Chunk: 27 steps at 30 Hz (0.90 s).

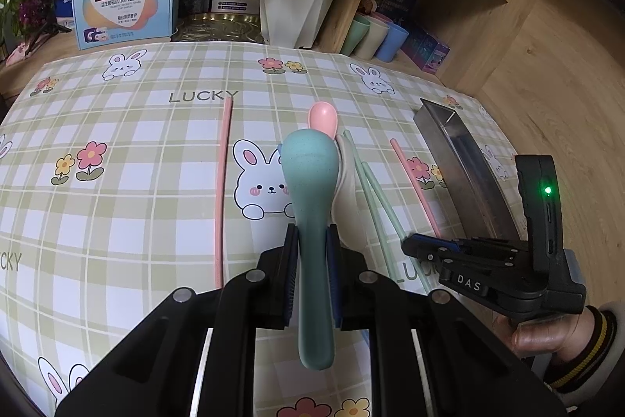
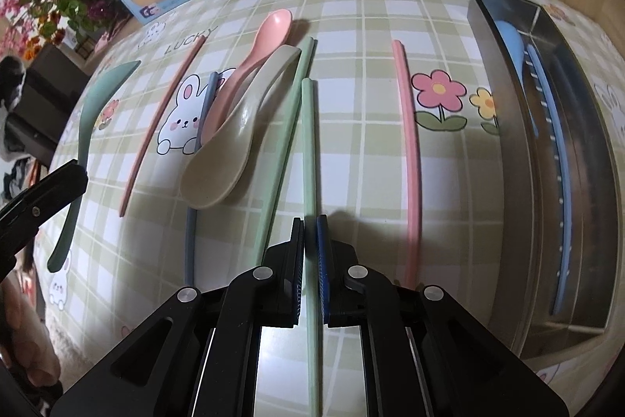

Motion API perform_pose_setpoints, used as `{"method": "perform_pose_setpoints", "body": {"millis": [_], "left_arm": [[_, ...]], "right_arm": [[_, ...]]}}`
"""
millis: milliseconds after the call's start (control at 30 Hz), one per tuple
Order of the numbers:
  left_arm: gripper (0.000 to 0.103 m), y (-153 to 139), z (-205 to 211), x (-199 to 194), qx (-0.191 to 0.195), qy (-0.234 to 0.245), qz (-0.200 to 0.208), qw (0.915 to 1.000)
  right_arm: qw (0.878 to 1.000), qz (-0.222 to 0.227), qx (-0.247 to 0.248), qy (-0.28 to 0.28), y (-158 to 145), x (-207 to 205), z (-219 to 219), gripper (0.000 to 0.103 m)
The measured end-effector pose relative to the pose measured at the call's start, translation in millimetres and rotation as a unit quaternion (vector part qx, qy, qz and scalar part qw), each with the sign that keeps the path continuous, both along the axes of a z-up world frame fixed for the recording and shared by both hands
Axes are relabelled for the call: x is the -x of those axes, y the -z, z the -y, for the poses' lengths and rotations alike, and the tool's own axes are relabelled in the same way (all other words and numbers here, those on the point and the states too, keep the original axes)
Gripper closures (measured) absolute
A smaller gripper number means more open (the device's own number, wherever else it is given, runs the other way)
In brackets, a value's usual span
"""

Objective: Organize utensils
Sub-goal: 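Carry the green chopstick toward the steel tray with the right gripper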

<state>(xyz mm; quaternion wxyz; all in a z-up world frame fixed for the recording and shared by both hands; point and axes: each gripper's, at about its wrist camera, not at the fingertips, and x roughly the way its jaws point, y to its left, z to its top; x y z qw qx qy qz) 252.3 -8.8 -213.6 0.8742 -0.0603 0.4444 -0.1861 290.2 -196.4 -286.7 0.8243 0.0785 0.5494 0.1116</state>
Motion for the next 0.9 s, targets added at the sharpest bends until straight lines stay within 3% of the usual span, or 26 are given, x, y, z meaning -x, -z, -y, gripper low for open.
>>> {"method": "perform_pose_setpoints", "body": {"millis": [400, 500, 567, 900], "left_arm": [[0.089, 1.4, -1.6, 2.6, 0.013, -0.003, -0.004, 0.9999], [0.089, -0.3, -2.7, 4.1, 0.015, -0.003, -0.002, 0.9999], [0.089, -2.4, -3.6, 4.9, 0.016, -0.004, 0.001, 0.9999], [0.089, -8.0, -1.0, 6.8, 0.018, -0.006, 0.009, 0.9998]], "right_arm": [[0.998, 0.017, 0.05, -0.022, -1.5, 0.6, -10.2, 0.095], [0.999, 0.016, 0.031, -0.021, -1.1, 0.2, -3.7, 0.097], [1.0, 0.014, -0.006, -0.012, -1.9, 1.3, 4.8, 0.097], [0.997, 0.057, -0.046, 0.018, -31.0, 15.8, 21.9, 0.097]]}}
